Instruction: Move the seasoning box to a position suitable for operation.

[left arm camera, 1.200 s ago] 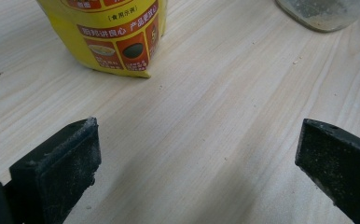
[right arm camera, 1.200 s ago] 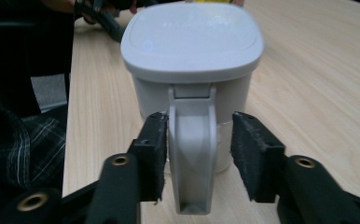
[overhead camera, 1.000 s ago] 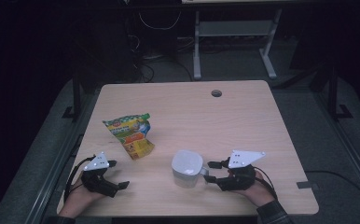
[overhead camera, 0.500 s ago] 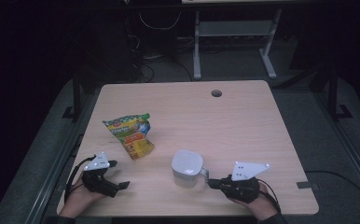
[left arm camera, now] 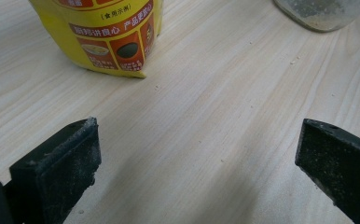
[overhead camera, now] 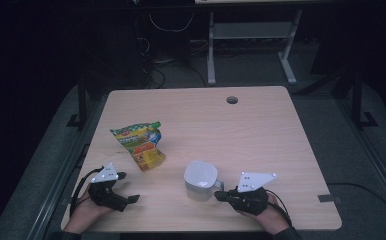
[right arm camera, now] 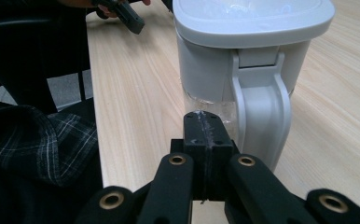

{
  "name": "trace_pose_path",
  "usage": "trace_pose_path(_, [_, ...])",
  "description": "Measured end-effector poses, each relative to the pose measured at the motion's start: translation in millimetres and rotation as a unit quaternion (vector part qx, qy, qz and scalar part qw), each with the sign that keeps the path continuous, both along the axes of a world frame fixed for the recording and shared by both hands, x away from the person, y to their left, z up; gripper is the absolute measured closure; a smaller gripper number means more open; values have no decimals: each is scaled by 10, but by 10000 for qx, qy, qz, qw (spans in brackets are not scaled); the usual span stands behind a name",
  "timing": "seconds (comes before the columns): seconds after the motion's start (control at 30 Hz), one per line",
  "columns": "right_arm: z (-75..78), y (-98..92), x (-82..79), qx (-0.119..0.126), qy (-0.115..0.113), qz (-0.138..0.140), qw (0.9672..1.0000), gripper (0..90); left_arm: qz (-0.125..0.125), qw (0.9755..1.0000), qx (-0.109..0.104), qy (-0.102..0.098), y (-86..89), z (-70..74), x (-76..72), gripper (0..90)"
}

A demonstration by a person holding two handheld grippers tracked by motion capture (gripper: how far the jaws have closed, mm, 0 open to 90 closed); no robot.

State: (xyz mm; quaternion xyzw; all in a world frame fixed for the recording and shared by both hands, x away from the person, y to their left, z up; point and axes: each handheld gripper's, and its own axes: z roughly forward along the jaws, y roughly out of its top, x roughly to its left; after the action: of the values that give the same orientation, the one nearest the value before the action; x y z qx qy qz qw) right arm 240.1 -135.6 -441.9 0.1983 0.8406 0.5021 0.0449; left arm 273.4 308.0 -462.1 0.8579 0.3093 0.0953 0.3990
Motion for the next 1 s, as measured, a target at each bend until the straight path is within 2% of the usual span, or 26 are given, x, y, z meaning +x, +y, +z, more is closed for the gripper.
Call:
trace_pose_path(0.5, [10, -21, 119, -52, -70, -127, 9999, 894, 6, 10000, -14, 8, -4, -2, 1, 0])
trace_pose_path(1.0, [16, -122, 347, -115, -215, -469, 9986, 895, -25, 10000, -37, 41, -26, -7, 1, 0])
